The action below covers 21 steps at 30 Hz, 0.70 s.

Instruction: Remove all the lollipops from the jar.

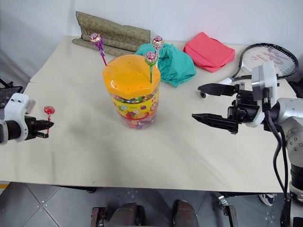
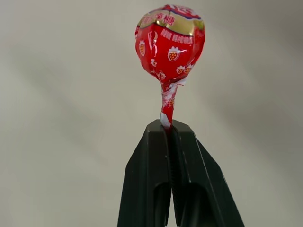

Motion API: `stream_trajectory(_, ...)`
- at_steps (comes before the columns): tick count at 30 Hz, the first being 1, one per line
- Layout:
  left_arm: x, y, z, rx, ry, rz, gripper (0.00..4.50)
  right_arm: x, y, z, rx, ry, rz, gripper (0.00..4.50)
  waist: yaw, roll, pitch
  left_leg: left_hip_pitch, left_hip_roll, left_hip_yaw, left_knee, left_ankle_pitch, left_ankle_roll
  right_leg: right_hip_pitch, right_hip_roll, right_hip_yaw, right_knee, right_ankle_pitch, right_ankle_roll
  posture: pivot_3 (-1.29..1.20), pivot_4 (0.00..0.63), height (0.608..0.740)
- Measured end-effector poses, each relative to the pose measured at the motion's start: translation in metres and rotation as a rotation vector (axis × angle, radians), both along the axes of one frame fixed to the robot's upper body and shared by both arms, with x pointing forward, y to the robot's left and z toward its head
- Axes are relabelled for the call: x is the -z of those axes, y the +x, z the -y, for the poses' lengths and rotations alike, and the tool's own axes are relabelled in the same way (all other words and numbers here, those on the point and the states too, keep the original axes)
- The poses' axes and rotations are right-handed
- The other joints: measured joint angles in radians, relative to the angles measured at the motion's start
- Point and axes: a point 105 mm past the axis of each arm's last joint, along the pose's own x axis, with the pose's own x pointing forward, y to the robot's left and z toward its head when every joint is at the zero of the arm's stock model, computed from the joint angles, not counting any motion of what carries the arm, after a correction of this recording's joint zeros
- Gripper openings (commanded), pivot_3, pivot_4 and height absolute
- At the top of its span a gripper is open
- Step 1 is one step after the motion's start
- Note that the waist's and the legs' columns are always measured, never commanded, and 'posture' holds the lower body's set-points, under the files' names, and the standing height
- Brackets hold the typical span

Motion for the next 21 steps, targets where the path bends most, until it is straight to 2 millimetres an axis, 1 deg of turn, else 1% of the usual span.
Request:
stream_trajectory(3, 0.009, 0.0, -0.008, -0.051, 0.024, -0.048, 0.04, 0.002, -0.001, -0.002, -0.007, 0.002, 0.0, 4.5, 0.003, 0.0, 0.0, 0.0, 0.0, 0.0, 0.0, 0.0, 0.0, 0.0, 0.0, 0.0, 0.0, 0.0, 0.0, 0.0, 0.15, 0.74)
stream_trajectory(5, 0.012, 0.0, -0.009, -0.063, 0.028, -0.067, 0.04, 0.003, -0.001, -0.001, -0.006, 0.0, -0.006, 4.5, 0.001, 0.0, 0.0, 0.0, 0.0, 0.0, 0.0, 0.0, 0.0, 0.0, 0.0, 0.0, 0.0, 0.0, 0.0, 0.0, 0.15, 0.74)
stream_trajectory(8, 0.013, 0.004, -0.009, -0.084, -0.007, -0.092, 0.72, 0.009, -0.002, 0.0, 0.001, -0.001, -0.026, 4.5, -0.001, 0.0, 0.0, 0.0, 0.0, 0.0, 0.0, 0.0, 0.0, 0.0, 0.0, 0.0, 0.0, 0.0, 0.0, 0.0, 0.15, 0.74)
stream_trajectory(10, 0.009, 0.006, -0.008, -0.096, -0.029, -0.096, 1.25, 0.011, -0.002, 0.001, 0.004, -0.003, -0.034, 4.5, -0.001, 0.0, 0.0, 0.0, 0.0, 0.0, 0.0, 0.0, 0.0, 0.0, 0.0, 0.0, 0.0, 0.0, 0.0, 0.0, 0.15, 0.74)
stream_trajectory(12, 0.003, 0.008, -0.006, -0.099, -0.041, -0.089, 1.93, 0.011, -0.004, -0.001, 0.001, -0.006, -0.027, 4.5, -0.002, 0.0, 0.0, 0.0, 0.0, 0.0, 0.0, 0.0, 0.0, 0.0, 0.0, 0.0, 0.001, 0.0, 0.0, 0.0, 0.15, 0.74)
stream_trajectory(15, -0.001, 0.008, -0.002, -0.084, -0.043, -0.095, 2.84, 0.01, -0.004, 0.0, 0.009, -0.003, -0.024, 4.5, -0.002, -0.001, 0.0, 0.0, 0.0, 0.0, 0.0, 0.0, 0.0, 0.0, 0.0, 0.0, 0.001, 0.0, 0.0, 0.0, 0.15, 0.74)
stream_trajectory(18, -0.016, 0.006, -0.001, -0.047, -0.023, -0.066, 3.75, 0.013, -0.006, 0.001, 0.013, -0.01, -0.04, 4.5, -0.002, -0.001, 0.001, 0.0, 0.0, 0.001, 0.0, 0.0, 0.0, 0.0, 0.0, 0.0, 0.001, 0.0, 0.0, 0.0, 0.15, 0.74)
stream_trajectory(20, -0.034, 0.008, 0.008, 0.037, -0.033, 0.006, 4.35, 0.012, -0.006, 0.002, 0.015, -0.008, -0.038, 4.5, -0.002, -0.001, 0.001, 0.0, 0.0, 0.001, 0.0, 0.0, 0.0, 0.0, 0.0, 0.0, 0.001, 0.0, 0.0, 0.0, 0.15, 0.74)
stream_trajectory(21, -0.045, 0.009, 0.015, 0.097, -0.043, 0.062, 4.47, 0.011, -0.006, 0.003, 0.017, -0.006, -0.035, 4.5, 0.0, -0.001, 0.001, 0.0, 0.0, 0.001, 0.0, 0.0, 0.0, 0.0, 0.0, 0.0, 0.001, 0.0, 0.0, 0.0, 0.15, 0.74)
